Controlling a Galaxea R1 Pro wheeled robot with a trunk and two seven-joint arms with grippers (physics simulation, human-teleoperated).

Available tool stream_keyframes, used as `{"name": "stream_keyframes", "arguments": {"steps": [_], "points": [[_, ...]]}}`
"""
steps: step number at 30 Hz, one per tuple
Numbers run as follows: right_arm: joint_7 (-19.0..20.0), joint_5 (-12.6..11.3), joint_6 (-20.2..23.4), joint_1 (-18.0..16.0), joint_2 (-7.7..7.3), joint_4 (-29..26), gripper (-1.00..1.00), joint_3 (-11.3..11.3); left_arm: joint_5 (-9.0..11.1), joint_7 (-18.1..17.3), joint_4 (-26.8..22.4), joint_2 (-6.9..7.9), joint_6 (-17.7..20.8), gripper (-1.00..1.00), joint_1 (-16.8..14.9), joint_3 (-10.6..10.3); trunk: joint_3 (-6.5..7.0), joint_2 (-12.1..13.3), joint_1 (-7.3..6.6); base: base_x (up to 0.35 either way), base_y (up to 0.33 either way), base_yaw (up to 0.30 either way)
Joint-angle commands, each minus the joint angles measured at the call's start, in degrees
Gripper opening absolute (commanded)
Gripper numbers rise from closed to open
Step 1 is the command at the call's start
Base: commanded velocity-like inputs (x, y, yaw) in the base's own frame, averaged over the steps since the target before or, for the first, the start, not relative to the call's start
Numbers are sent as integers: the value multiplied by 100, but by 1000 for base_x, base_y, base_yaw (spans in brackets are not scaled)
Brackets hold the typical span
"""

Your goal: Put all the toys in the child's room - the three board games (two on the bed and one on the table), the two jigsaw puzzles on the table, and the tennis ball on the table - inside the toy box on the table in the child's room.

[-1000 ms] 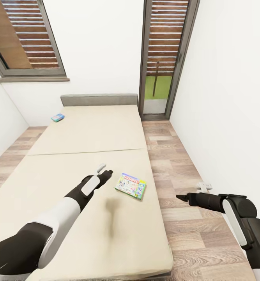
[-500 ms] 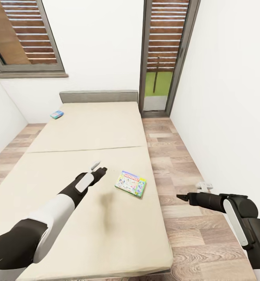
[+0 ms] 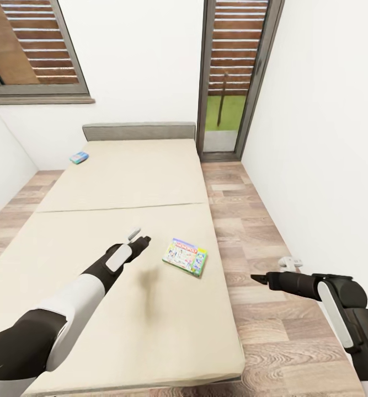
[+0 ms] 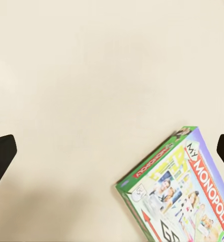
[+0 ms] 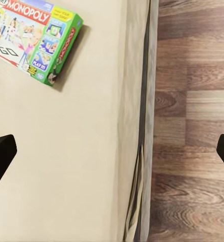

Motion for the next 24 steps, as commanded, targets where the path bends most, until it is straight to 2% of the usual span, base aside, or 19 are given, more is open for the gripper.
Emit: {"name": "stream_keyframes", "arguments": {"steps": [1, 8, 13, 24], "points": [[27, -12, 28, 3, -20, -9, 100, -5, 41, 44, -12, 6, 8, 100, 0, -48, -14, -2, 0, 0, 0, 0], [27, -183, 28, 60, -107, -102, 100, -2, 32, 39, -1, 4, 8, 100, 10, -63, -79, -2, 0, 0, 0, 0], [27, -389, 28, 102, -197, -186, 100, -1, 36, 37, 105, 10, 12, 100, 15, -49, -126, -2, 0, 0, 0, 0], [27, -513, 28, 127, -285, -230, 100, 1, 55, 36, 264, 14, 13, 100, 5, -41, -230, -2, 0, 0, 0, 0]]}}
